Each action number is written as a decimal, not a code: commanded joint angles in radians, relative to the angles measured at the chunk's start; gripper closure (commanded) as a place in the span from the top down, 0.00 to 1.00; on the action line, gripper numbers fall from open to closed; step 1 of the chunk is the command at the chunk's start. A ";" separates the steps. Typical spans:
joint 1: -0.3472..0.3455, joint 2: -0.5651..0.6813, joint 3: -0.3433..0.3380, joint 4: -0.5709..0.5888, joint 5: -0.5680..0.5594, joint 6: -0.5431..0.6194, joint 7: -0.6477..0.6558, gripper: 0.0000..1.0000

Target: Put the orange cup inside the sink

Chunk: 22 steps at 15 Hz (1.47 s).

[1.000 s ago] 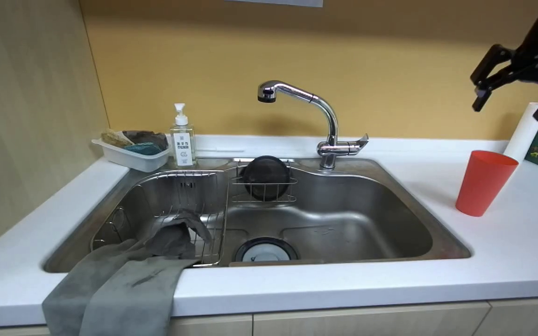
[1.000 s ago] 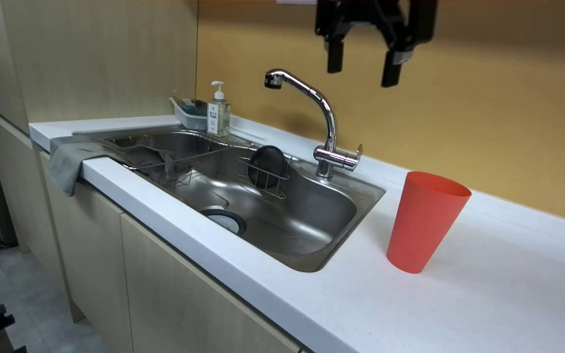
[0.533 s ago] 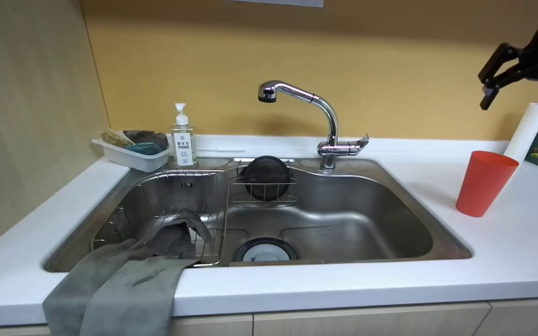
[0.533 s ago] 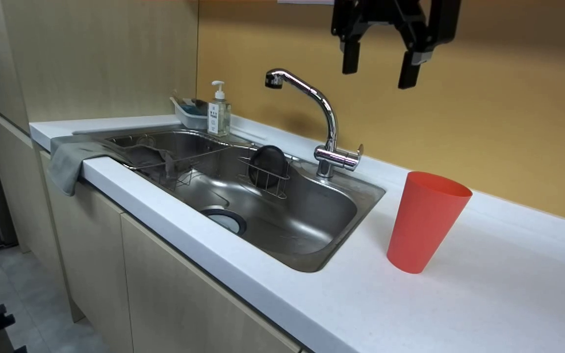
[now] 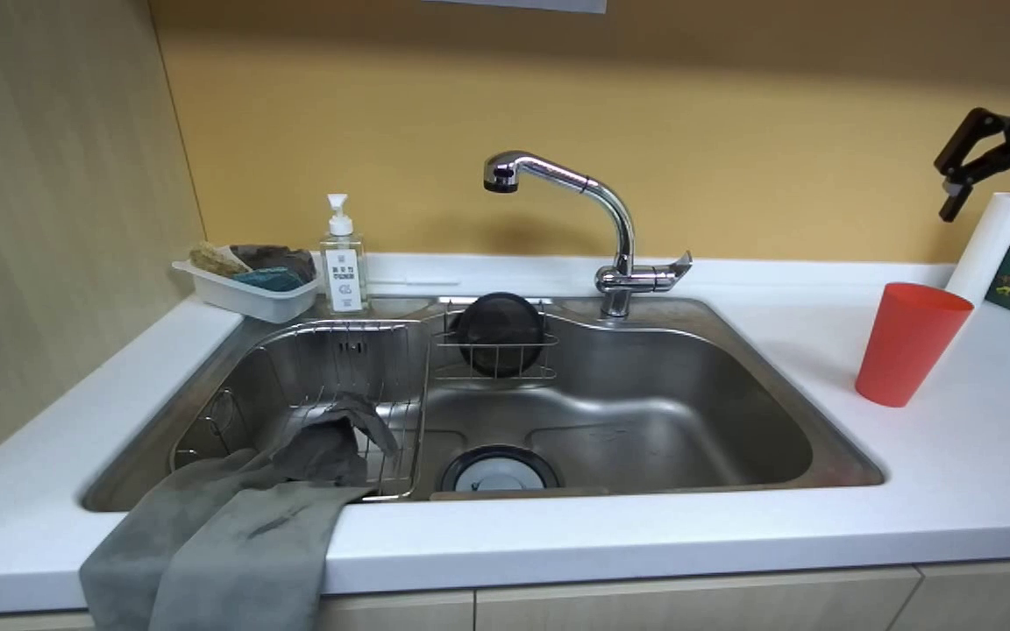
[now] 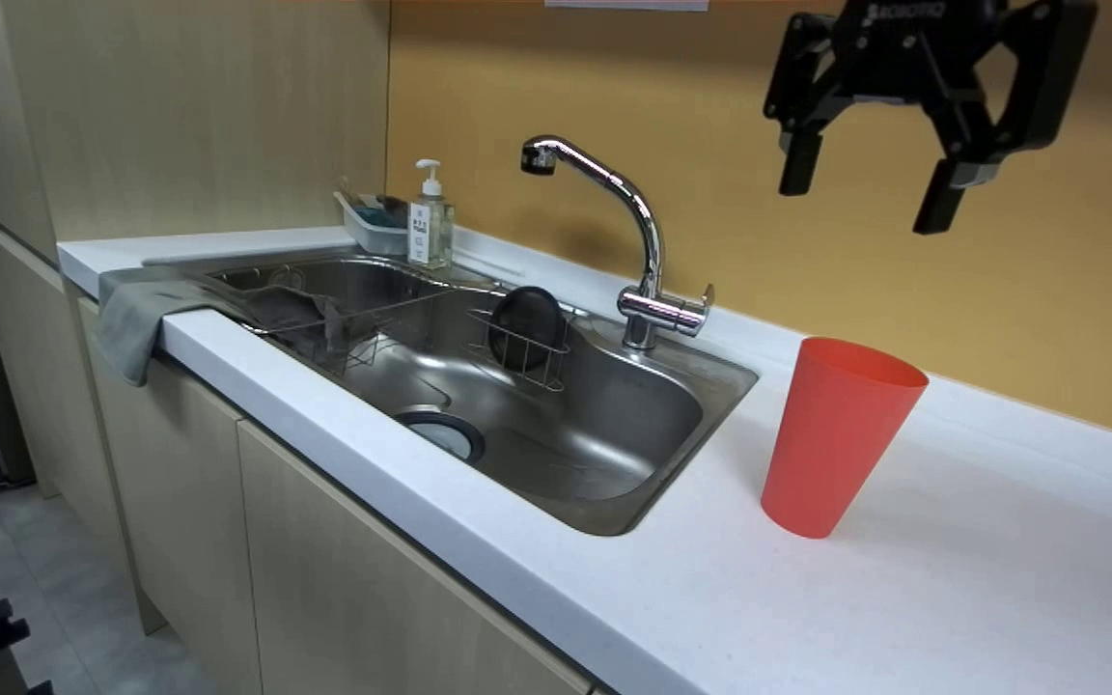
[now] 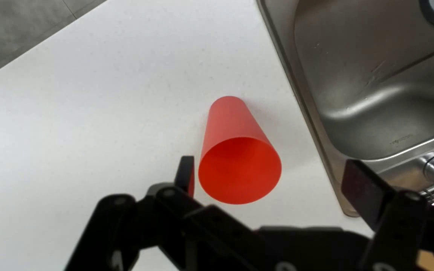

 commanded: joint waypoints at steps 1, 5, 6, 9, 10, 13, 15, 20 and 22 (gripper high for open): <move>0.005 0.109 -0.014 0.113 0.006 -0.026 0.009 1.00; -0.001 0.204 -0.034 0.193 0.026 -0.015 0.011 1.00; -0.005 0.225 -0.042 0.213 0.037 -0.020 0.006 1.00; -0.016 0.279 -0.065 0.261 0.070 -0.032 0.000 1.00; -0.020 0.294 -0.071 0.273 0.077 -0.035 0.001 1.00; -0.032 0.336 -0.083 0.294 0.109 -0.039 -0.006 1.00; -0.039 0.361 -0.087 0.300 0.130 -0.036 -0.010 1.00; -0.046 0.408 -0.085 0.296 0.173 0.001 -0.022 1.00; -0.045 0.412 -0.083 0.283 0.180 0.013 -0.035 1.00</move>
